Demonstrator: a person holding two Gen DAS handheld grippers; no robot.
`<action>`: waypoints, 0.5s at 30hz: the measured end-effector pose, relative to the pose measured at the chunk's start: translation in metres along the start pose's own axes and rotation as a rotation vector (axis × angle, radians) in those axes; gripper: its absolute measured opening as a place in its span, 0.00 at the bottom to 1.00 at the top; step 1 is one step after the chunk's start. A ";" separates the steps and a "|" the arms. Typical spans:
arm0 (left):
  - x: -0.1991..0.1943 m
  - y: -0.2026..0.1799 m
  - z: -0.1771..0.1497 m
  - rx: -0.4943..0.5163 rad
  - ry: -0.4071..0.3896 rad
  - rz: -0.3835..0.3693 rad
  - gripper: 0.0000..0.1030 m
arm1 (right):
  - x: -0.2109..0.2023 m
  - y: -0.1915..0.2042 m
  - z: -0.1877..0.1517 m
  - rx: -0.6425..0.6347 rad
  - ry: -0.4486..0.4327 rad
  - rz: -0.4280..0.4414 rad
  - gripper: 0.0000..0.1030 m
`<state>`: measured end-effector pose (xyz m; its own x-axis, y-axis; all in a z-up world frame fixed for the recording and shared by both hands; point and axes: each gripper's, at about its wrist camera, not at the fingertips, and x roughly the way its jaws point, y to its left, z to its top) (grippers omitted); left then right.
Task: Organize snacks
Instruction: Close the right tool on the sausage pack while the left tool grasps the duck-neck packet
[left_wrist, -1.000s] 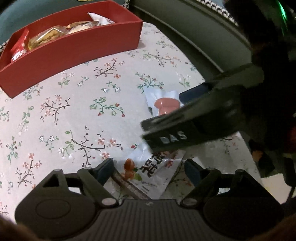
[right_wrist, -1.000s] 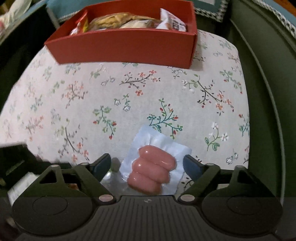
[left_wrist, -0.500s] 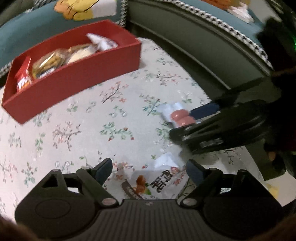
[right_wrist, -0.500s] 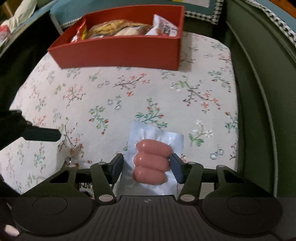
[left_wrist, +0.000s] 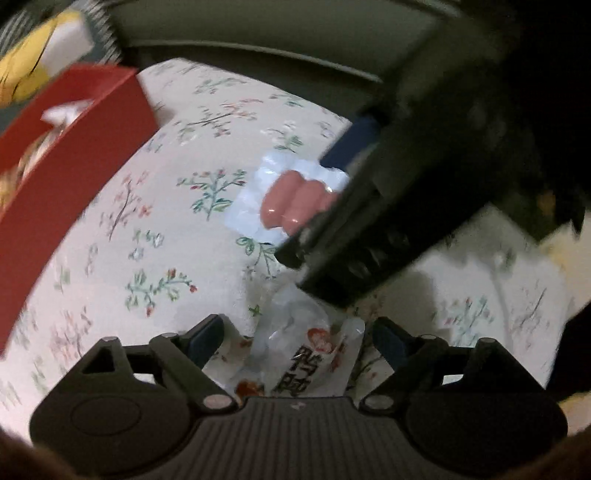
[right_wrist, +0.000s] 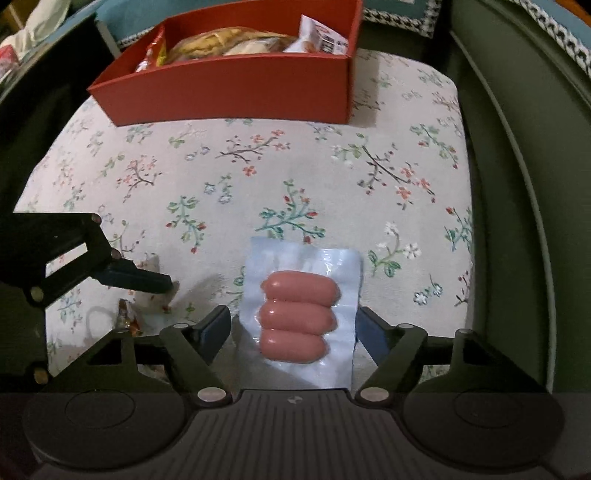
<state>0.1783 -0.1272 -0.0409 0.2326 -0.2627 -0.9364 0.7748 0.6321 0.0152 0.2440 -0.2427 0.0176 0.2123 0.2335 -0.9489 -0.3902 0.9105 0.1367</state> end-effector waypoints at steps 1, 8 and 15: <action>0.000 -0.001 -0.002 0.007 -0.008 0.003 1.00 | 0.000 -0.001 0.000 0.001 -0.001 0.005 0.79; -0.008 0.003 -0.019 -0.113 -0.031 0.032 1.00 | 0.000 0.005 0.003 -0.021 -0.009 -0.024 0.72; -0.026 0.007 -0.035 -0.280 -0.064 0.051 0.83 | -0.008 0.008 0.001 -0.021 -0.032 -0.009 0.59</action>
<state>0.1577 -0.0904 -0.0291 0.3106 -0.2657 -0.9127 0.5711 0.8197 -0.0442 0.2398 -0.2370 0.0264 0.2439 0.2363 -0.9406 -0.4064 0.9055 0.1221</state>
